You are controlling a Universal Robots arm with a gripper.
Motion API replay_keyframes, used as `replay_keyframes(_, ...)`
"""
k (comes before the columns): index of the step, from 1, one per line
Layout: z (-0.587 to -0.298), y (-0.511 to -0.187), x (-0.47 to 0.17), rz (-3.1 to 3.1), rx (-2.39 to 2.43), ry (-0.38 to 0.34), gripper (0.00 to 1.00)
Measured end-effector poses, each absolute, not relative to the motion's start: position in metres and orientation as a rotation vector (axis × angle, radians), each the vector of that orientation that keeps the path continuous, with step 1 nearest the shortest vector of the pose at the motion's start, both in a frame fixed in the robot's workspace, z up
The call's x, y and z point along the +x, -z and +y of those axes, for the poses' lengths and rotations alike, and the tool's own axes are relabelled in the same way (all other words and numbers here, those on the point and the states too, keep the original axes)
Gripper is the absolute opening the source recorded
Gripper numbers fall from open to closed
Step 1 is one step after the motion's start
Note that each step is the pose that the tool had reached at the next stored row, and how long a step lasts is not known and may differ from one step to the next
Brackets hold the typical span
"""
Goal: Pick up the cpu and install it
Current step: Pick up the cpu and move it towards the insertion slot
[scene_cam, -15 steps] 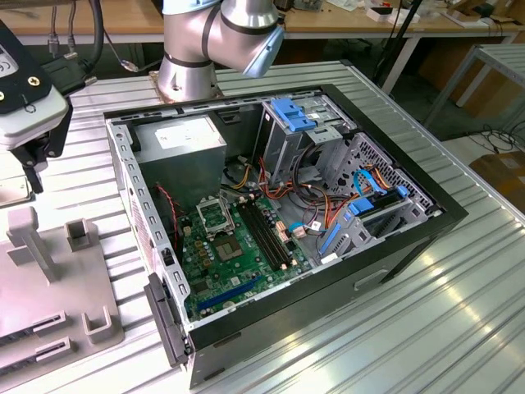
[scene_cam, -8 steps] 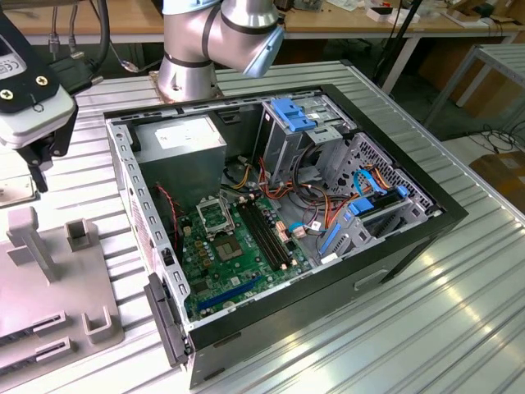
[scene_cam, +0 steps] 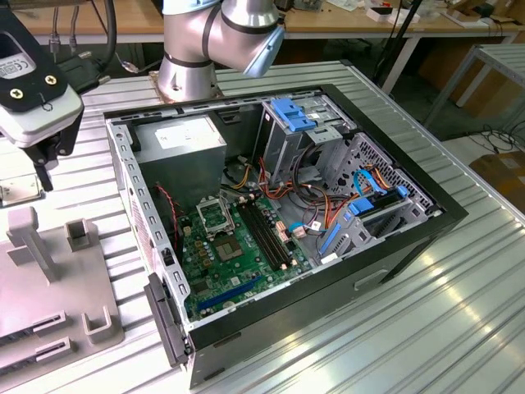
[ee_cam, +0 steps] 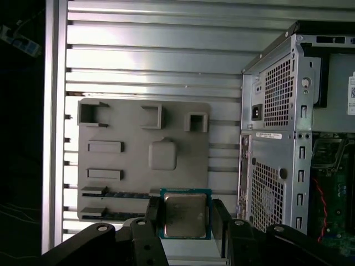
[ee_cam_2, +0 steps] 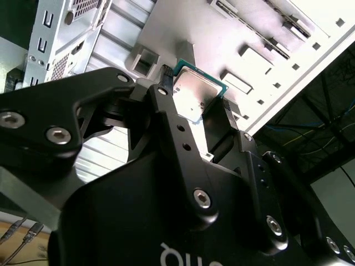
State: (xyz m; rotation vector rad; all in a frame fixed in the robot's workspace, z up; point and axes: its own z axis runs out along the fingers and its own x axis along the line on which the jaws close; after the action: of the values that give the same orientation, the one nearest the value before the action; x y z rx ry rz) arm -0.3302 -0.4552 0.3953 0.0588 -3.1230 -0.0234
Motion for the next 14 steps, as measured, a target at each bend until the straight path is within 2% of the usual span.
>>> replay_keyframes(14,-0.4552,-0.3953,-0.3222,-3.123,0.059,0.023,0.47)
